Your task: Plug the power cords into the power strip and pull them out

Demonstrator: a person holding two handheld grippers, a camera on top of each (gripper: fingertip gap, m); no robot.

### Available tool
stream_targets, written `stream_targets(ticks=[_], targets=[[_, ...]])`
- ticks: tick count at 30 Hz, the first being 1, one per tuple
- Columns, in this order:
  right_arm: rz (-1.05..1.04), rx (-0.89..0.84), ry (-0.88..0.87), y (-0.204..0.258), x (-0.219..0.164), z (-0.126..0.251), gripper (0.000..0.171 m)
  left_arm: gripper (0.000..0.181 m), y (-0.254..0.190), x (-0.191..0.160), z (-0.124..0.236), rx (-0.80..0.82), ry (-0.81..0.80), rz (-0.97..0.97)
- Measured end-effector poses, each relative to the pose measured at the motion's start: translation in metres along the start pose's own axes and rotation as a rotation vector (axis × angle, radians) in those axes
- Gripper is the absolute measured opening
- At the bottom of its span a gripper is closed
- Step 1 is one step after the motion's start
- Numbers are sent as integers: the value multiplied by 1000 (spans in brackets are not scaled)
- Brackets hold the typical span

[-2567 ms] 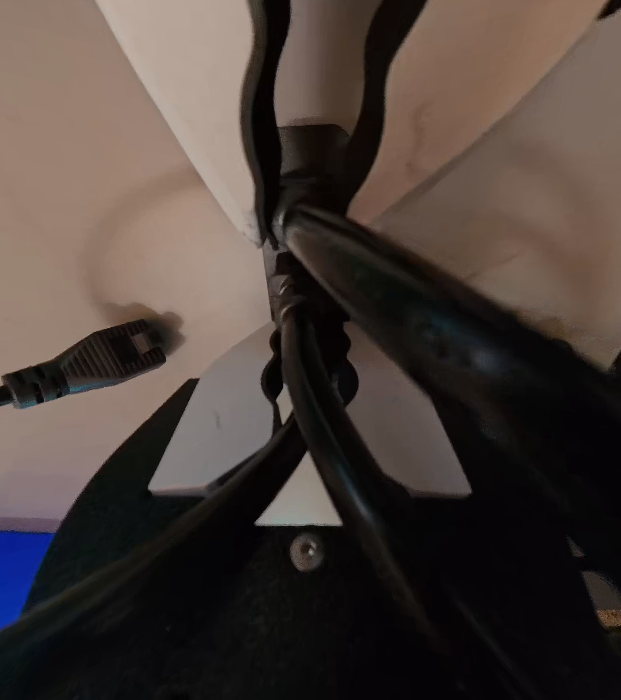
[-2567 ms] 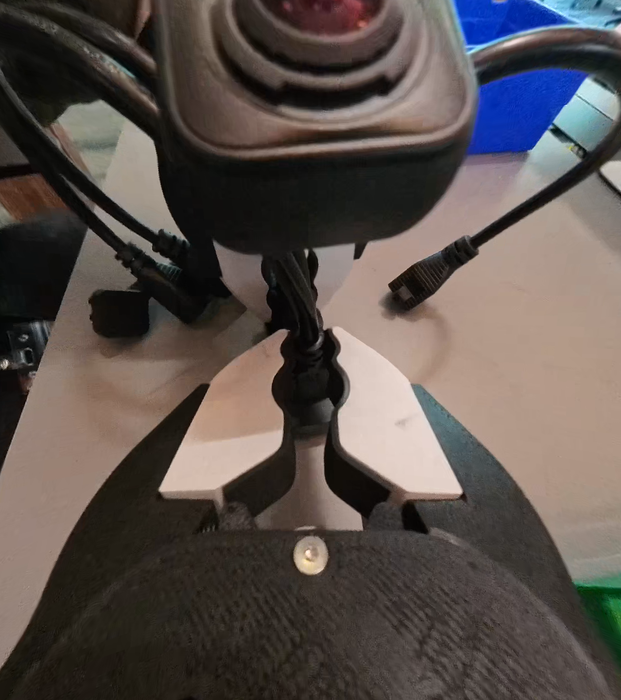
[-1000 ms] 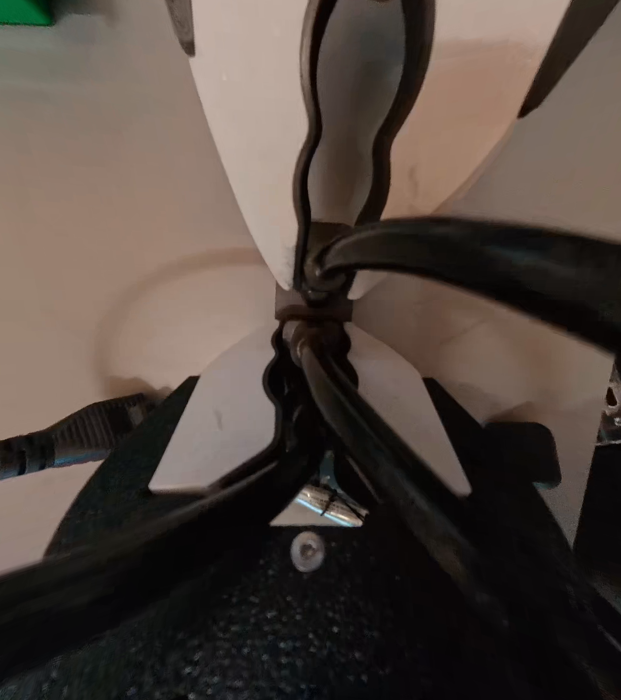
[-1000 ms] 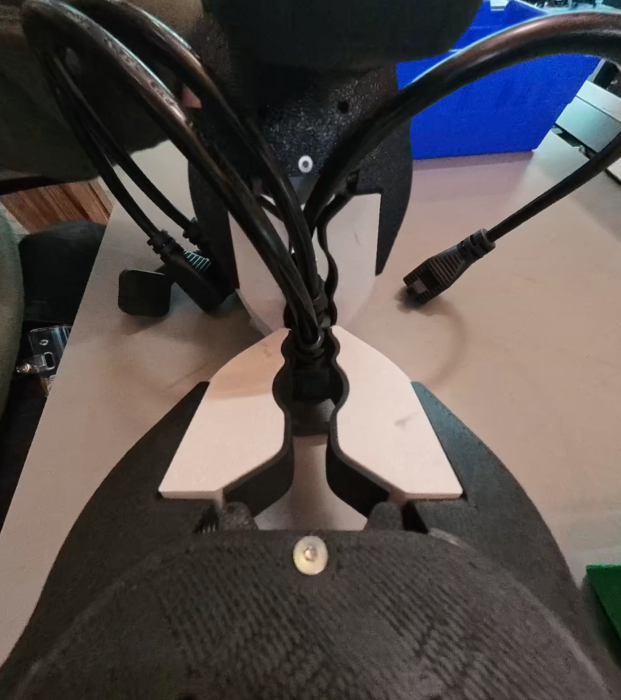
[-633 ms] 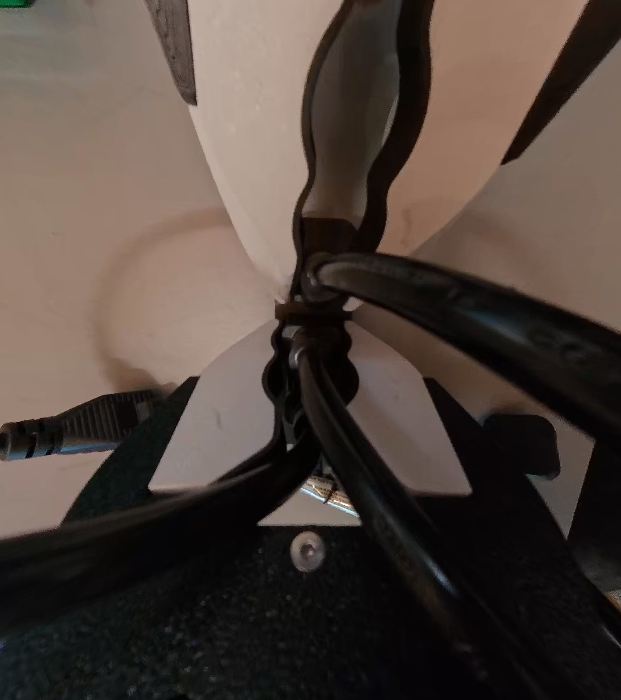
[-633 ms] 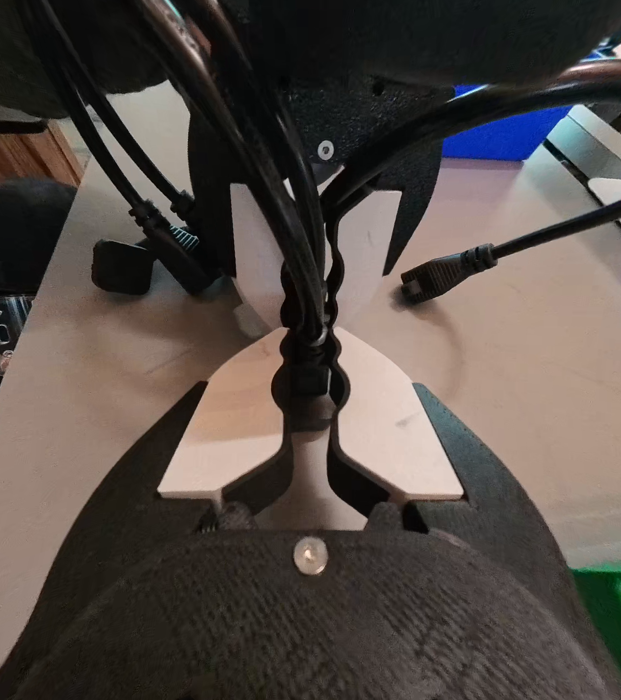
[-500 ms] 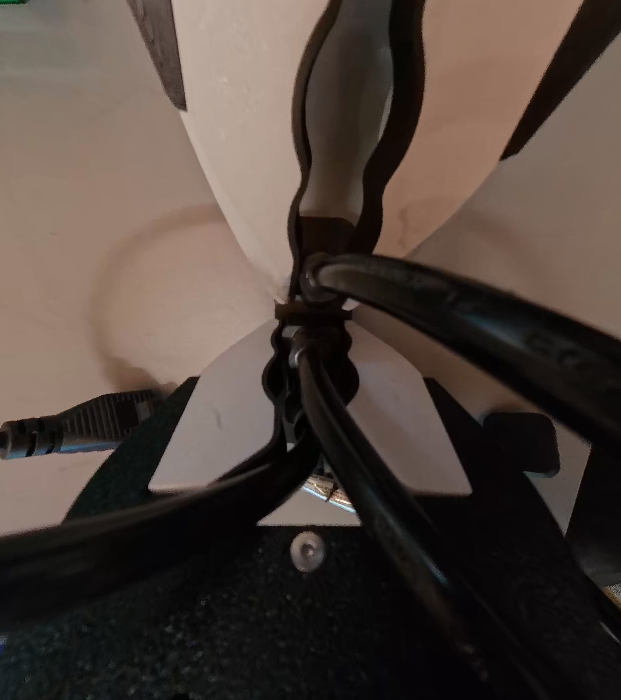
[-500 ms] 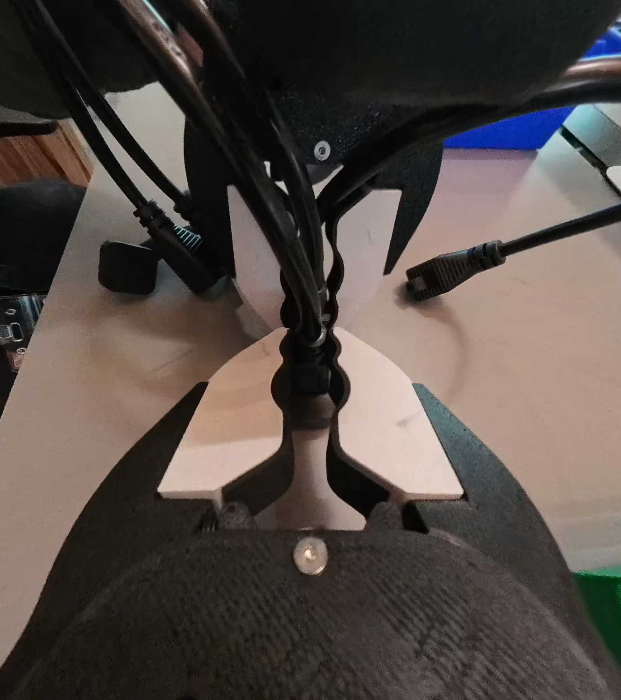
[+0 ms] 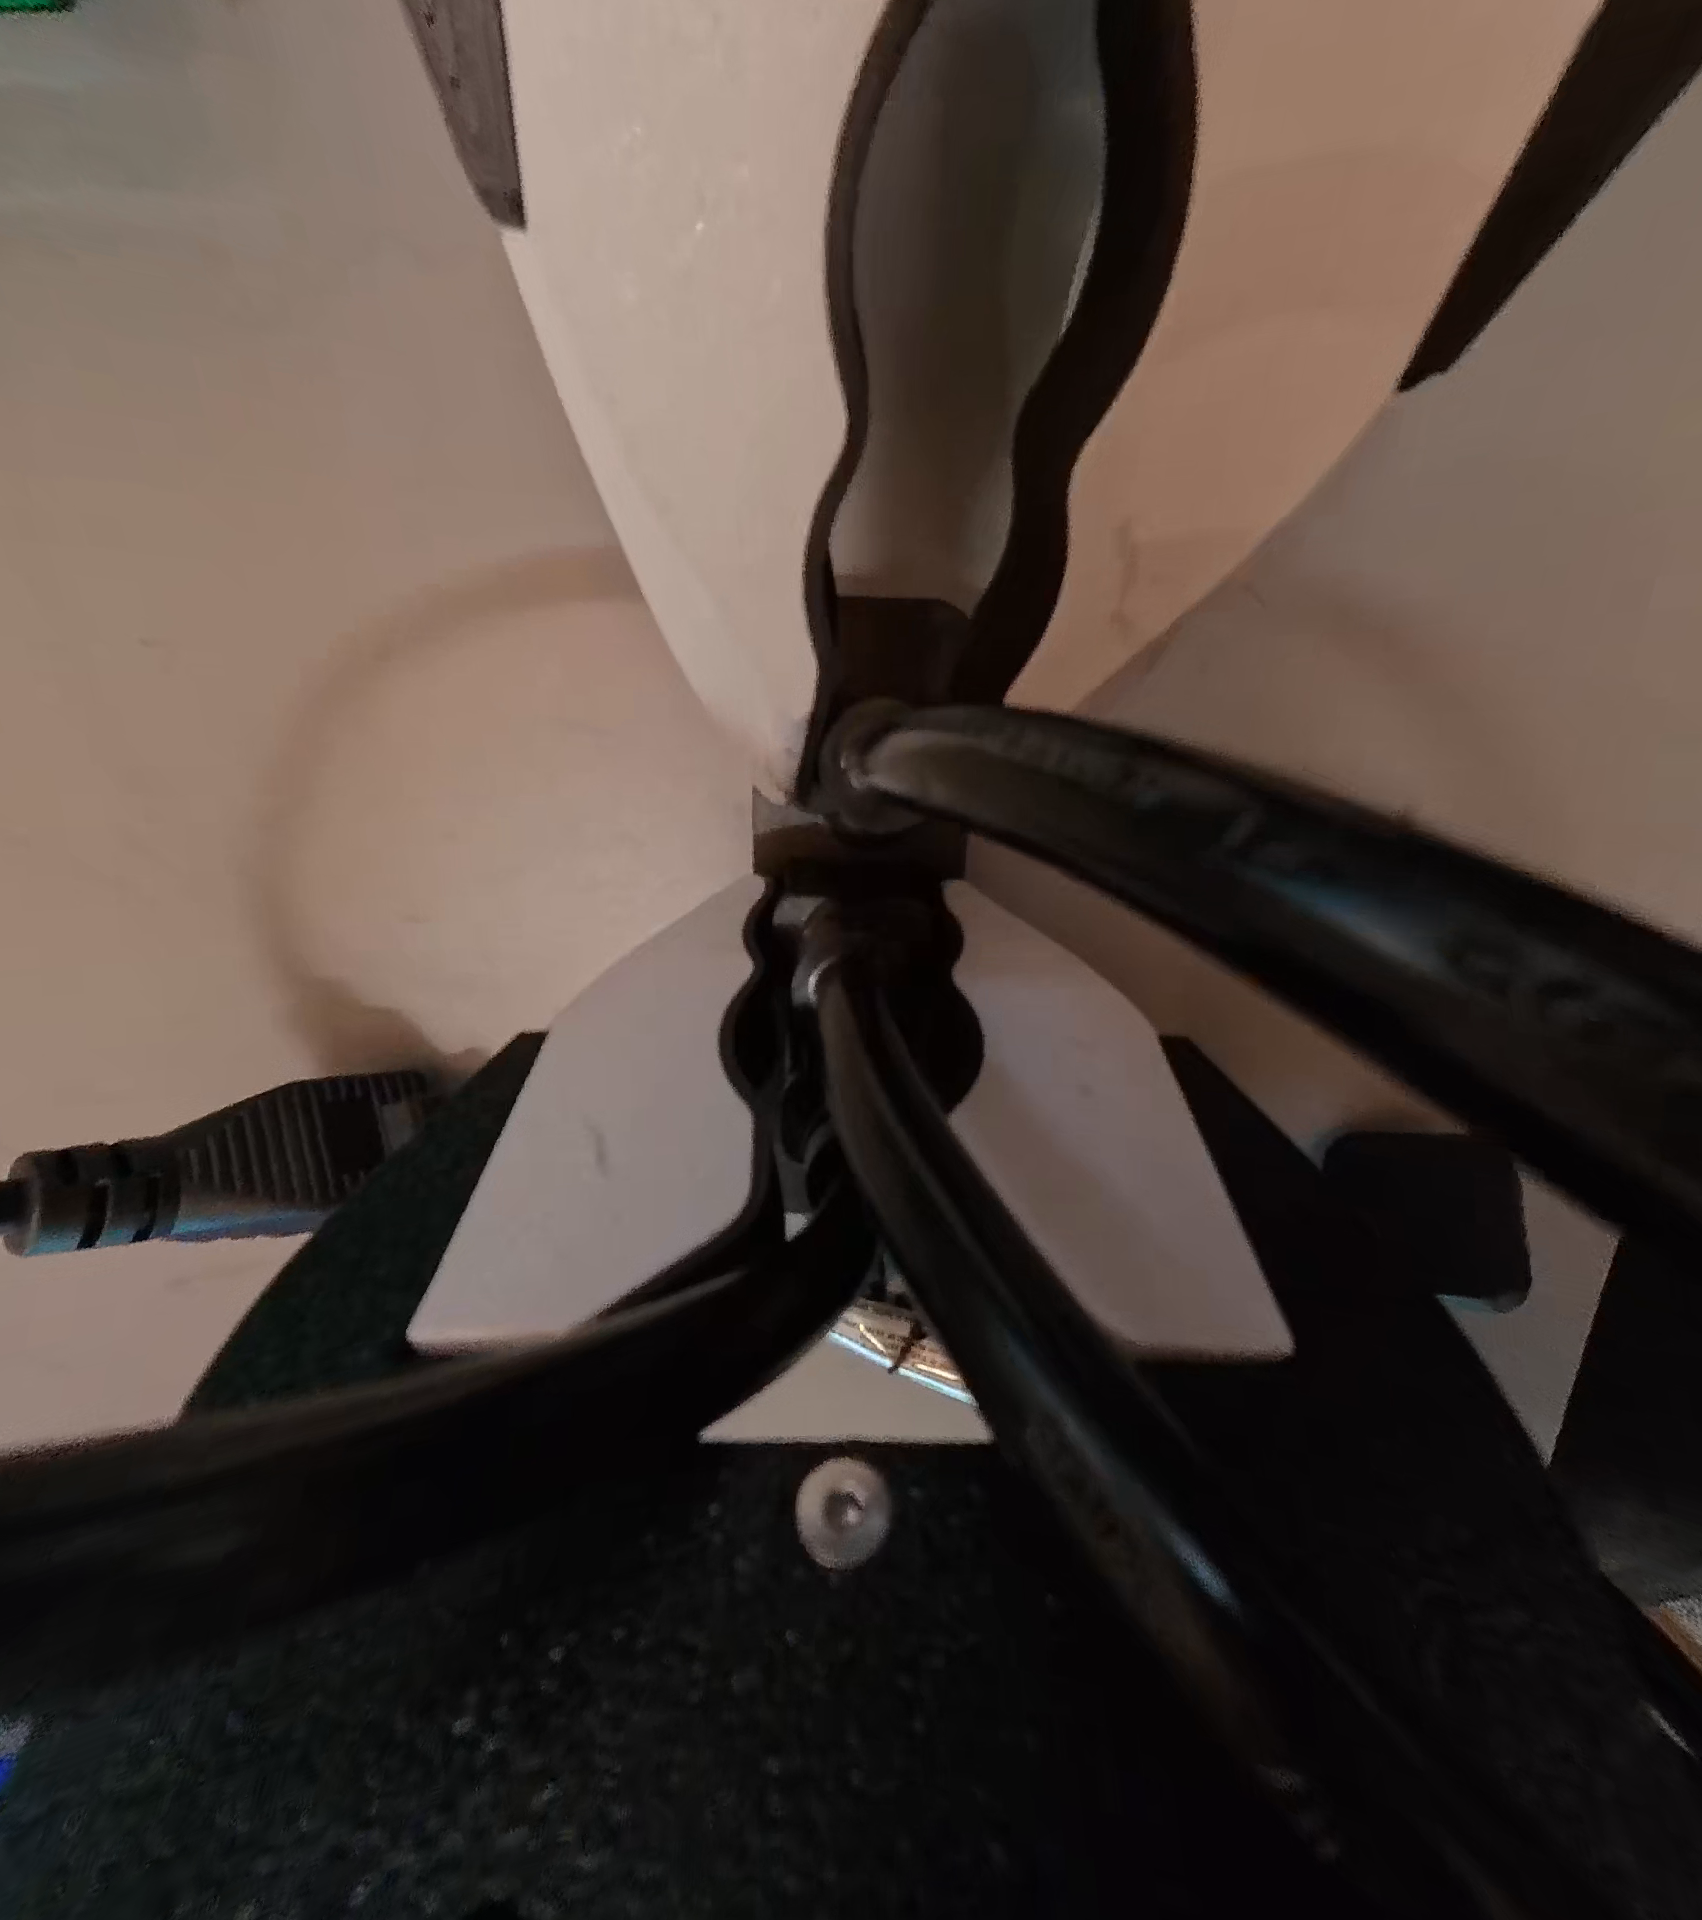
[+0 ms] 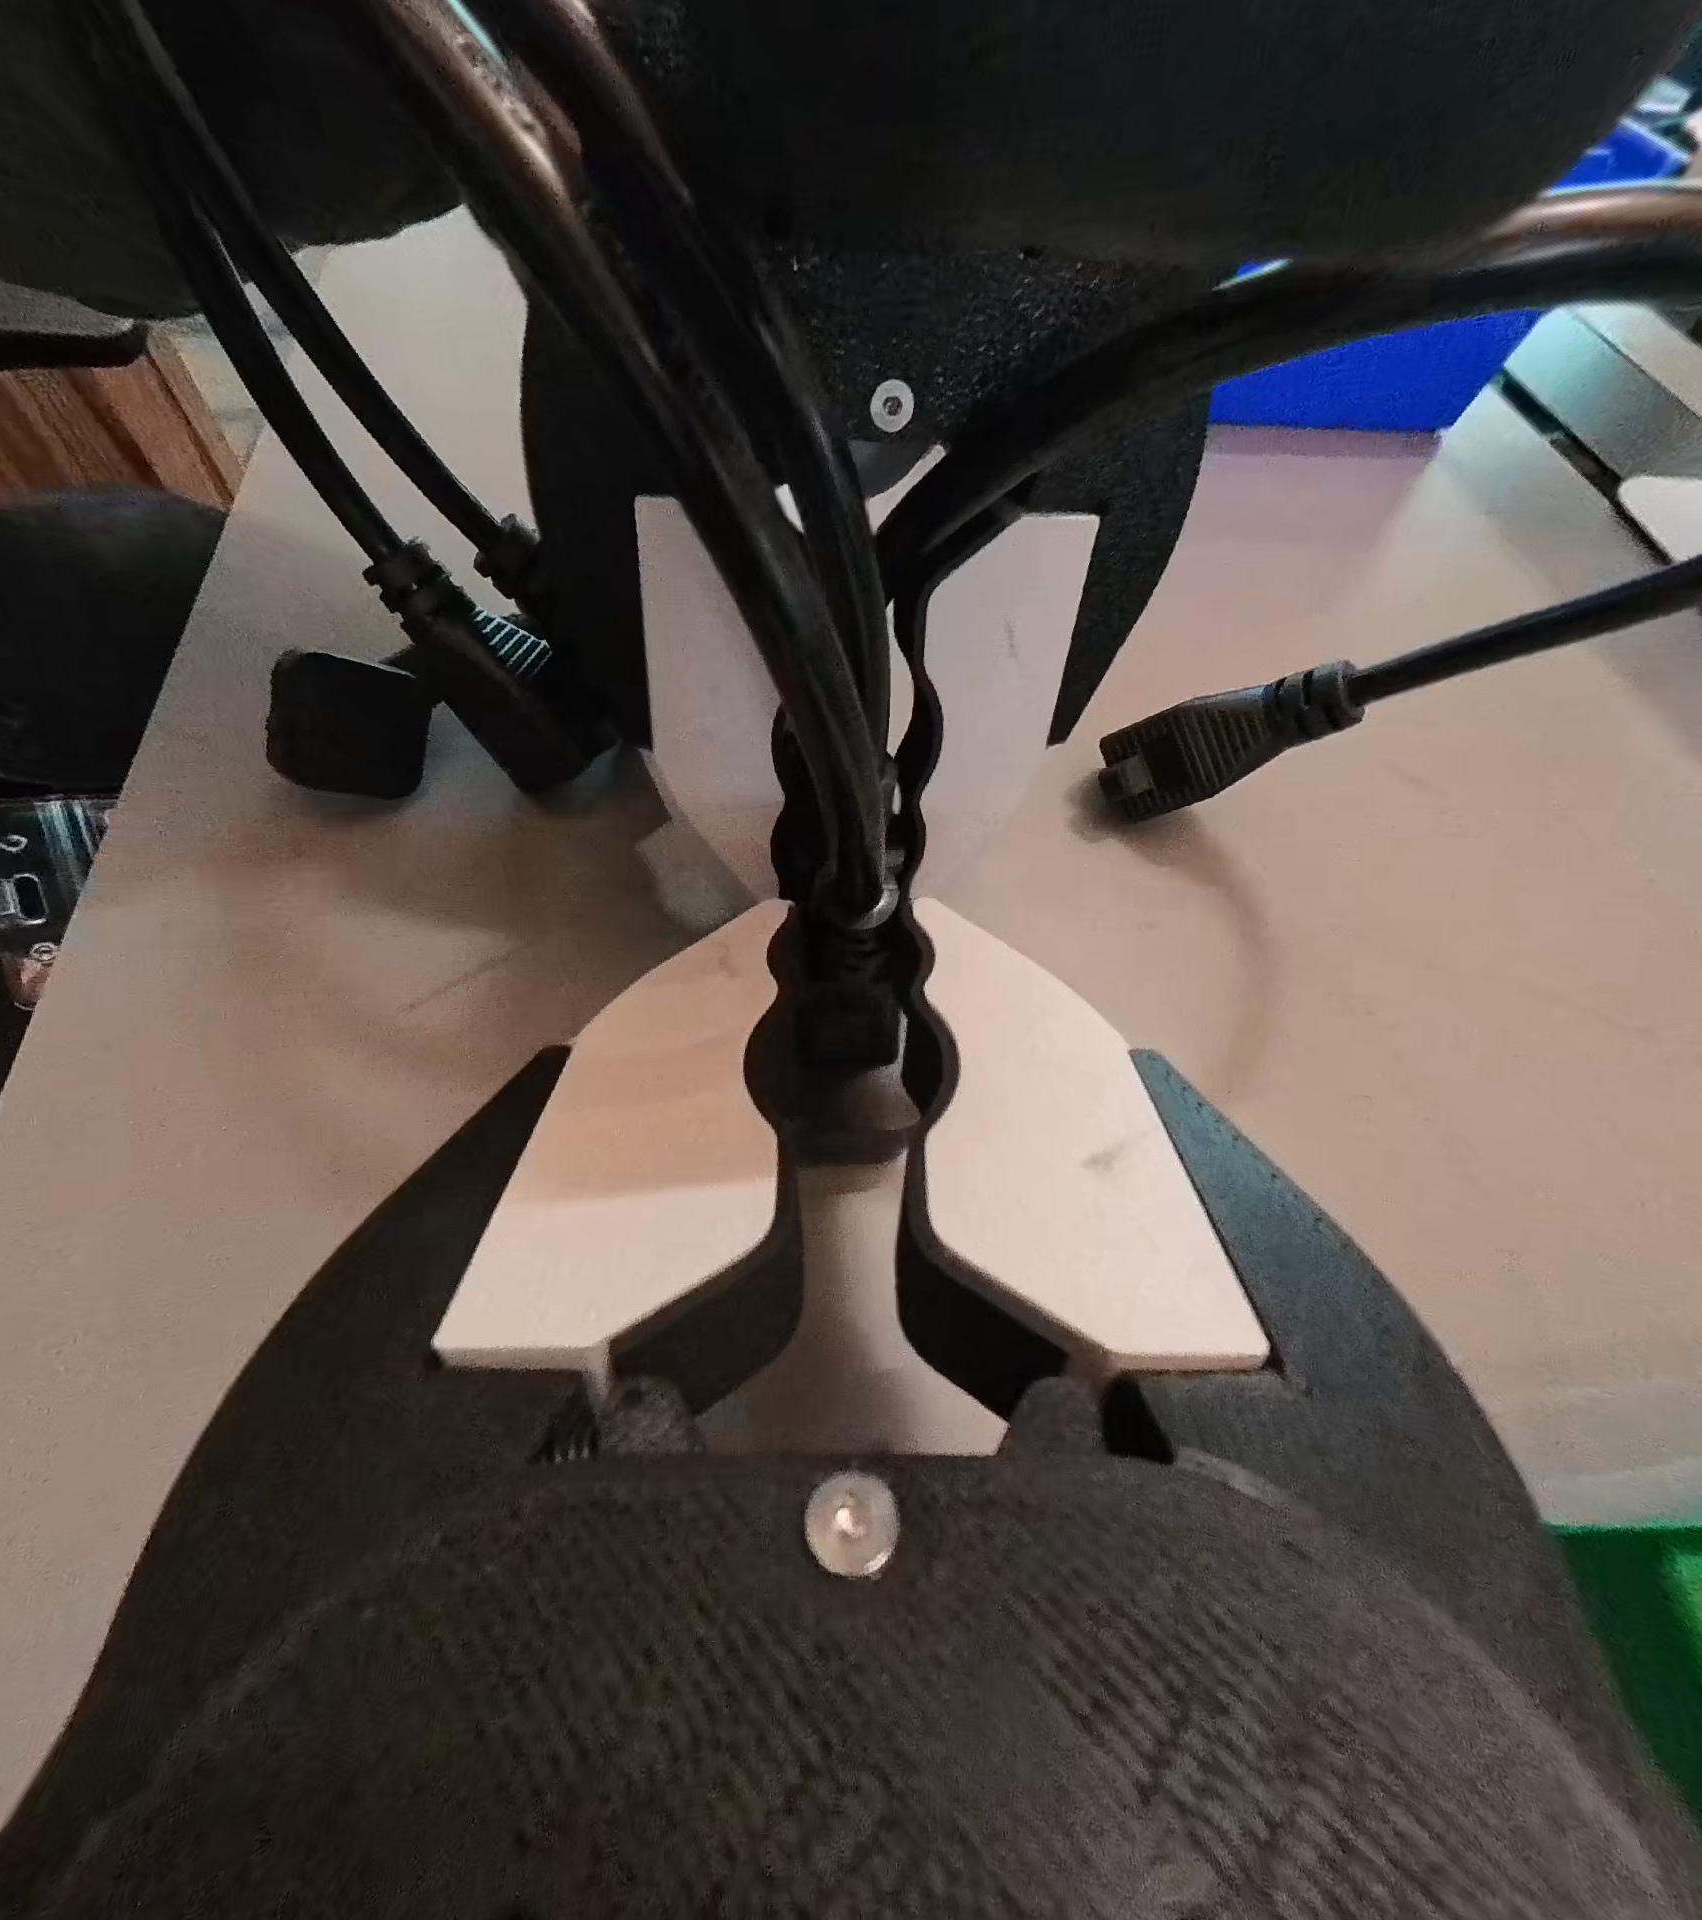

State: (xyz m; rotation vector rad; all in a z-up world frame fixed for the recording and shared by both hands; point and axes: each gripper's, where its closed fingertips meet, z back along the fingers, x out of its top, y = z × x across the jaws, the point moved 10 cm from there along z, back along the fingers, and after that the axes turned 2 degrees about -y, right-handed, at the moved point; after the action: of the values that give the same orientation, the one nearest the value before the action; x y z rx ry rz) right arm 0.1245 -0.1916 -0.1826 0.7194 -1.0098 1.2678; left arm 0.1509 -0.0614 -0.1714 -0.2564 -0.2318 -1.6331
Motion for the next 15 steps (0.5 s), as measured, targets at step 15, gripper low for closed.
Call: stream_targets(ticks=[15], targets=[[-56, -27, 7, 3, 2, 2, 15, 26, 1, 7, -1, -2, 62, -10]])
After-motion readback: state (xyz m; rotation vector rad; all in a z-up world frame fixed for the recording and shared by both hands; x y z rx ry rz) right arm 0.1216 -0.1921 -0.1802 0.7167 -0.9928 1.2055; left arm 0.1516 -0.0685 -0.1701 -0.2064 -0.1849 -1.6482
